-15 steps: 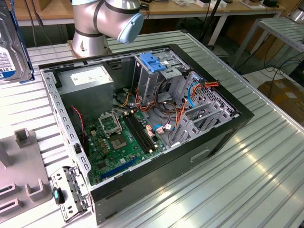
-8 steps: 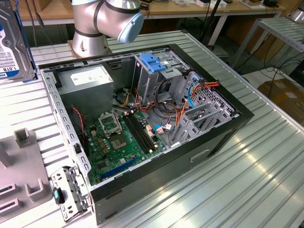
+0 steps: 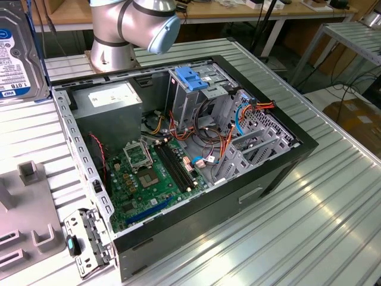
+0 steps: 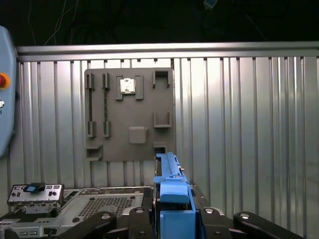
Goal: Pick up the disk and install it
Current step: 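Pick up the disk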
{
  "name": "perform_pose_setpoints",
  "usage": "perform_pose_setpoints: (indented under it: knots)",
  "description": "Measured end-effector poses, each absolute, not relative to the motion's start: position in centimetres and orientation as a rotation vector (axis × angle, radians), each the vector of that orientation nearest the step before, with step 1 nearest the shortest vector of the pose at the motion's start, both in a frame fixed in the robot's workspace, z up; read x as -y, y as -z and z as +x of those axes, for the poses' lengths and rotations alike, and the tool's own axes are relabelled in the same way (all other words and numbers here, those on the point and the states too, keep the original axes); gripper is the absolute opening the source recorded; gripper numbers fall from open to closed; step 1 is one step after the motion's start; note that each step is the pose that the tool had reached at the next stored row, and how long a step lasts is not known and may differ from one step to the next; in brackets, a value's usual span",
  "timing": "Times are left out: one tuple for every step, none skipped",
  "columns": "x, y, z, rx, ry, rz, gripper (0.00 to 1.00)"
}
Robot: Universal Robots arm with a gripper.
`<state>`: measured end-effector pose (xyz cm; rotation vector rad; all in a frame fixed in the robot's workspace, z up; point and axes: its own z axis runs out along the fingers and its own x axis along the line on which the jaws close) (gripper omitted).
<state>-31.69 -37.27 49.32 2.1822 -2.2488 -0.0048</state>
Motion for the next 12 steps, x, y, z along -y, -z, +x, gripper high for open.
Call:
perform_pose_setpoints:
  knots:
    - [37.3, -49.3, -31.6, 2.249, 0.005, 2.182, 0.37]
    - [37.3, -49.3, -31.5, 2.249, 0.005, 2.182, 0.37]
    - [37.3, -49.3, -31.4, 2.249, 0.005, 2.182, 0.37]
    - [37.3, -49.3, -31.3, 2.249, 0.005, 2.182, 0.37]
    - [37.3, -49.3, -31.2, 2.249, 0.005, 2.182, 0.37]
    - [37.3, -49.3, -31.1, 2.249, 0.005, 2.182, 0.37]
    - [37.3, -49.3, -31.0, 2.249, 0.005, 2.182, 0.37]
    - [37.3, -49.3, -30.9, 2.249, 0.005, 2.182, 0.37]
    - [37.3, -49.3, -30.8, 2.249, 0.005, 2.182, 0.37]
    - [37.3, -49.3, -30.7, 2.249, 0.005, 2.182, 0.37]
    - [37.3, -49.3, -30.6, 2.249, 0.005, 2.182, 0.37]
    - [37.3, -49.3, -30.6, 2.249, 0.005, 2.182, 0.37]
